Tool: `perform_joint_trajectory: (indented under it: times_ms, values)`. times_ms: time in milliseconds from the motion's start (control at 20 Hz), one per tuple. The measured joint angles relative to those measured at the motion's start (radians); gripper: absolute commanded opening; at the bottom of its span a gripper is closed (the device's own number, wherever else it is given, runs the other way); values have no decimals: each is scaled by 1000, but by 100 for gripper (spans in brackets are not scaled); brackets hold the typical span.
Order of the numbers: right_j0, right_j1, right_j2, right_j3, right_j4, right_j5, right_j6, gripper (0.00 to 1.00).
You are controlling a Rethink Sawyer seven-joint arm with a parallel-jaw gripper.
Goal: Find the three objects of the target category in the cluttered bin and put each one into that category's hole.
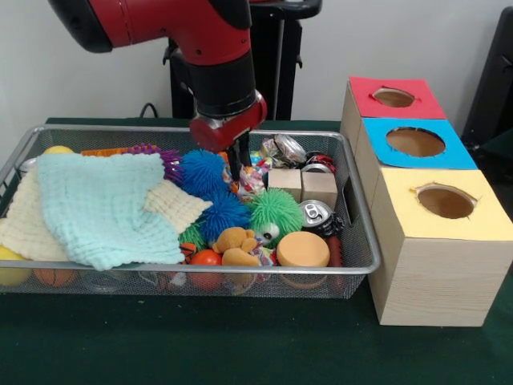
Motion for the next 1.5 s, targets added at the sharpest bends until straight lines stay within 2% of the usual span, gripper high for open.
perform_joint_trajectory:
  times_ms: [550,850,1150,1500]
  values:
    - [-6,-150,60,19,157,51,0,0]
    - [14,-222,94,19,265,80,0,0]
    - [55,-260,117,20,357,81,0,0]
    - [105,-279,138,21,420,79,0,0]
